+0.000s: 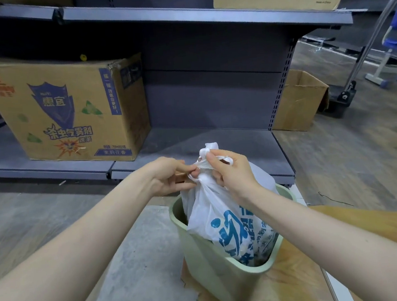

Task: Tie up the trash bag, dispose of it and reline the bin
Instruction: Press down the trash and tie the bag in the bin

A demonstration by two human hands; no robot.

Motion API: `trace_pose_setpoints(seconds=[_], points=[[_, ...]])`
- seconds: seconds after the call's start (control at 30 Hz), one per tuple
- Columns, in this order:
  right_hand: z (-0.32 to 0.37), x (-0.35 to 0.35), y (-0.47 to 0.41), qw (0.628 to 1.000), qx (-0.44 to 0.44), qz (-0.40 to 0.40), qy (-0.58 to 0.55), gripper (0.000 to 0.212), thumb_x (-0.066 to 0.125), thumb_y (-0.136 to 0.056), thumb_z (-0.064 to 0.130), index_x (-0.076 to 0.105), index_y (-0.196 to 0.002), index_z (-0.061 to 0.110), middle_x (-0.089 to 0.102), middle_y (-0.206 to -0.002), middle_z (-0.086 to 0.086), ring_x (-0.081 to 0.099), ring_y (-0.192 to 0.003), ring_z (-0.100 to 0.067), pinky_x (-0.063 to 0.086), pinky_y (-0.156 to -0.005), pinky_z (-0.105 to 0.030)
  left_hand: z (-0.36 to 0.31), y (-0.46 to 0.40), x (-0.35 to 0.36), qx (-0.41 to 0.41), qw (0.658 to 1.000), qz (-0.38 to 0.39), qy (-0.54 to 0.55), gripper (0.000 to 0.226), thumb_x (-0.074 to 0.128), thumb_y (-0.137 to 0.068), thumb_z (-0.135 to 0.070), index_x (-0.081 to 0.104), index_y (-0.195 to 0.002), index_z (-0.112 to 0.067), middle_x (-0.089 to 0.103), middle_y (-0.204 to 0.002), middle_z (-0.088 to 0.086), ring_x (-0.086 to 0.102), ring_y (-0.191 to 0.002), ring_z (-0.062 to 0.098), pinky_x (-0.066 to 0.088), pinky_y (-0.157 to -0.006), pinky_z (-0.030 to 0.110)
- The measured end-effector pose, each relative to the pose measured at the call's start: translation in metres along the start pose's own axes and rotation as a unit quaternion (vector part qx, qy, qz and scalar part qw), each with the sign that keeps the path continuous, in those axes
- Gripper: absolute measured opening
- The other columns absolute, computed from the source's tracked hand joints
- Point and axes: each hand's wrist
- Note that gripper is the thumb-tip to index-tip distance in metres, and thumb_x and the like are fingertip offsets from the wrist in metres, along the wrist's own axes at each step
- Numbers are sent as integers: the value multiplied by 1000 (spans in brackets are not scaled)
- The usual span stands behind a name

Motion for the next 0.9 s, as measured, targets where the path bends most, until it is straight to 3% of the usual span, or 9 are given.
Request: trace_pose_setpoints(seconds=[0.1, 0.17, 0.23, 0.3, 0.43, 0.6, 0.77, 0.83, 0.9], points=[[3, -1, 1, 997, -34, 58, 29, 15, 56, -94, 22, 70, -89, 20, 46, -52, 12, 31, -43, -6, 28, -43, -14, 3, -1, -4, -12, 999, -32, -38, 17, 62, -85, 5, 49, -88, -6, 71, -59, 6, 69, -55, 14, 57, -50, 30], [5, -1, 1, 994, -47, 82, 48, 17, 54, -95, 21, 68, -86, 23, 44, -52, 8, 32, -44, -6, 29, -44, -14, 5, -4, -6, -8, 998, -41, -43, 14, 65, -84, 2, 55, -82, -7, 72, -68, 6, 70, -65, 14, 58, -47, 27], [8, -1, 0, 989, -66, 100, 83, 18, 53, -95, 22, 66, -84, 27, 48, -58, 2, 38, -44, -4, 35, -48, -11, 5, -6, -8, -10, 998, -40, -42, 10, 66, -84, 0, 60, -92, -4, 69, -83, 8, 68, -76, 16, 55, -45, 23], [9, -1, 0, 982, -88, 122, 113, 20, 53, -95, 24, 66, -81, 31, 56, -69, -2, 44, -46, -5, 39, -54, -9, 6, -6, -8, -10, 998, -41, -36, 30, 66, -84, -1, 60, -113, -2, 67, -91, 9, 67, -79, 17, 54, -44, 22], [14, -6, -1, 970, -104, 159, 149, 21, 52, -96, 21, 66, -82, 29, 62, -66, 17, 45, -49, -8, 39, -54, -9, 6, -5, -6, 5, 998, -39, -39, 45, 65, -85, -1, 54, -129, -1, 65, -103, 11, 65, -79, 16, 53, -44, 20], [19, -14, -4, 945, -98, 213, 228, 17, 53, -95, 16, 70, -92, 14, 63, -86, 1, 48, -54, 2, 38, -54, -9, 8, -4, -3, 47, 995, -38, -82, 23, 63, -85, 2, 55, -105, -6, 61, -97, 15, 60, -69, 18, 51, -46, 21], [22, -15, -9, 912, -120, 207, 334, 17, 66, -88, 24, 76, -98, 15, 72, -100, 0, 60, -94, -9, 46, -84, -25, 11, 2, 3, 147, 972, -59, -172, 19, 64, -84, 2, 53, -87, -14, 60, -85, 13, 56, -67, 19, 46, -55, 23], [23, -15, -9, 915, -130, 188, 333, 14, 71, -83, 24, 77, -94, 17, 73, -95, 0, 62, -91, -11, 47, -82, -29, 12, 5, 3, 185, 962, -60, -190, 20, 62, -85, 4, 53, -87, -14, 63, -84, 12, 56, -66, 17, 43, -51, 21], [24, -16, -7, 927, -134, 173, 303, 12, 76, -78, 19, 78, -87, 12, 72, -83, 2, 61, -76, -1, 43, -68, -19, 13, 6, 3, 208, 955, -55, -203, 19, 60, -86, 5, 53, -90, -12, 65, -78, 8, 57, -66, 16, 43, -52, 20]])
Point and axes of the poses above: each hand's wrist, its own y-axis away from the middle knuckle, its own x-axis out of the palm, z = x × y
